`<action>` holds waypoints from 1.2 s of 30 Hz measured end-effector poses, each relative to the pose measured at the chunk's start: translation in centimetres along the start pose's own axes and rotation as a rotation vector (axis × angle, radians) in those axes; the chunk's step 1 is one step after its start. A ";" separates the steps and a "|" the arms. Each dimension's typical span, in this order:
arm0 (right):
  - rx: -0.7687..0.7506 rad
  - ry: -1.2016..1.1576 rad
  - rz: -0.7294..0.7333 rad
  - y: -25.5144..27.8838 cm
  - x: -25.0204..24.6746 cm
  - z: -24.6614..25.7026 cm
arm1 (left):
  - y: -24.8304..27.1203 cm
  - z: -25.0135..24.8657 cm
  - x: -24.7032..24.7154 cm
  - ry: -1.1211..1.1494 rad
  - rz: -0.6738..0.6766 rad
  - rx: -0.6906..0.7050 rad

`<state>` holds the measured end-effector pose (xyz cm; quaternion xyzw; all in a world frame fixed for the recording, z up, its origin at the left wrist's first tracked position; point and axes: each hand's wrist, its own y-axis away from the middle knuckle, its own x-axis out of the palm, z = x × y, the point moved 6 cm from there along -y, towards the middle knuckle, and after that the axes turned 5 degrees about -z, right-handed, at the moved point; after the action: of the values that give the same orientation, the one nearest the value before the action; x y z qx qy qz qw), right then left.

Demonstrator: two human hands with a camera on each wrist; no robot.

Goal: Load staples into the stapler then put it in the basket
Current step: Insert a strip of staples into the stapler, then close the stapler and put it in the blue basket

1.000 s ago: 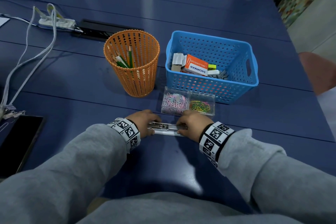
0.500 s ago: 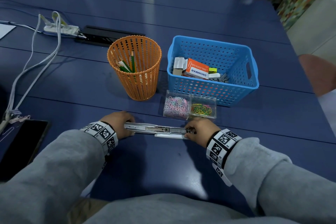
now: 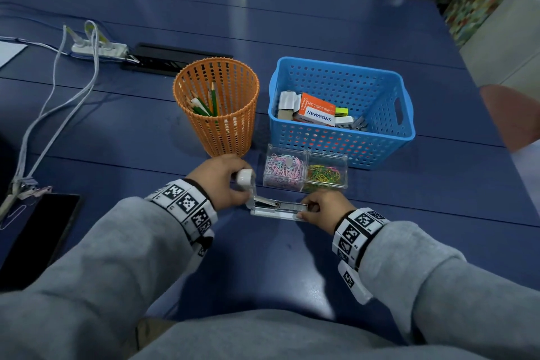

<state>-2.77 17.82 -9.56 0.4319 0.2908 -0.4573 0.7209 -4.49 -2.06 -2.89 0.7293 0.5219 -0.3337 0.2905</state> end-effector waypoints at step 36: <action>-0.028 -0.602 -0.023 1.9 -1.1 -1.2 | -1.5 -3.2 6.2 -0.205 0.203 0.021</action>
<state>-1.54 19.70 -8.52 0.2635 0.0751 -0.5687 0.7756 -3.86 4.32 -5.96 0.7434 0.4094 -0.3809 0.3670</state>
